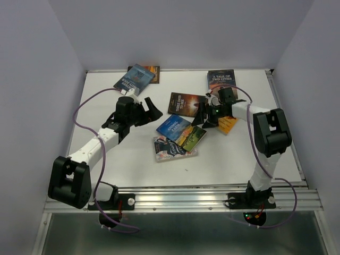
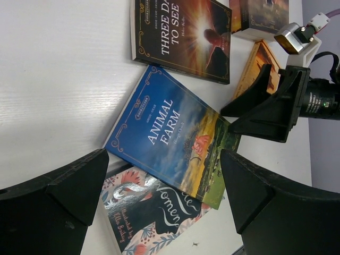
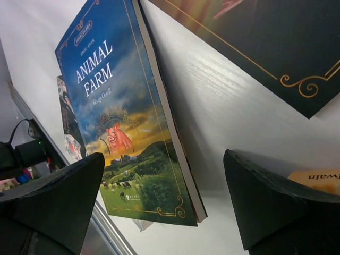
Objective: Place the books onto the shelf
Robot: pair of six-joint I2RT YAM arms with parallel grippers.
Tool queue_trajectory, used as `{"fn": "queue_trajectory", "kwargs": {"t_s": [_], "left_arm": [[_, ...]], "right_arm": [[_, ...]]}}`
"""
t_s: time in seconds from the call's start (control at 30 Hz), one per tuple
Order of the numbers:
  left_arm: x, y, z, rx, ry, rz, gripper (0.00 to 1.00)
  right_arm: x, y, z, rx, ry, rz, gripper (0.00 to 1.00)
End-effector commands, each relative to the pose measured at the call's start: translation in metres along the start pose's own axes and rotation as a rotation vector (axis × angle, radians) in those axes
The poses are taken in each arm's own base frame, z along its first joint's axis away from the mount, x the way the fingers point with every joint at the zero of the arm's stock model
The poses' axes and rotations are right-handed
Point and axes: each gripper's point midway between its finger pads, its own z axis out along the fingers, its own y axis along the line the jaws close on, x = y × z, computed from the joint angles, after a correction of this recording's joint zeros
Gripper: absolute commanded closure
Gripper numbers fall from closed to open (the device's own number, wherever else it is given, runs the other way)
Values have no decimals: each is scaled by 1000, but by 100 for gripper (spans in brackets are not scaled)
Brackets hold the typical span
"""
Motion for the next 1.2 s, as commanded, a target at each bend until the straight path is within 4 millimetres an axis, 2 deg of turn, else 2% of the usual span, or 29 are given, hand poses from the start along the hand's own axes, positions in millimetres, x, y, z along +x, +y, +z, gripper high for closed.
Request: {"fn": "queue_trajectory", "kwargs": {"t_s": [0.0,0.2,0.3,0.4,0.43,0.5,0.6,0.67,0.83,0.97,1.17], "left_arm": [[-6,-11,1,37,-30,8,1],[-8,-14,4,40,-27,9,1],[-9,-15,6,43,-24,13,1],[-8,-16,7,45,-19,12,1],[-8,-15,7,44,-20,13,1],[-8,-15,7,43,-21,12,1],[-8,-15,7,42,-20,14,1],[-8,-15,7,43,-19,14,1],[-6,-16,7,44,-17,15,1],[-7,-17,7,47,-19,19,1],[-6,-16,7,44,-17,17,1]], "right_arm": [[-10,2,0,-15,-4,-38,0],[21,6,3,-97,76,14,0],[30,12,2,-130,94,38,0],[39,17,0,-171,116,60,4],[45,18,0,-181,128,76,10],[49,17,-1,-180,132,77,14],[49,14,4,-180,136,88,25],[47,13,6,-184,137,103,37],[36,8,12,-166,104,105,46],[25,8,13,-151,71,101,64],[11,18,6,-165,26,50,81]]}}
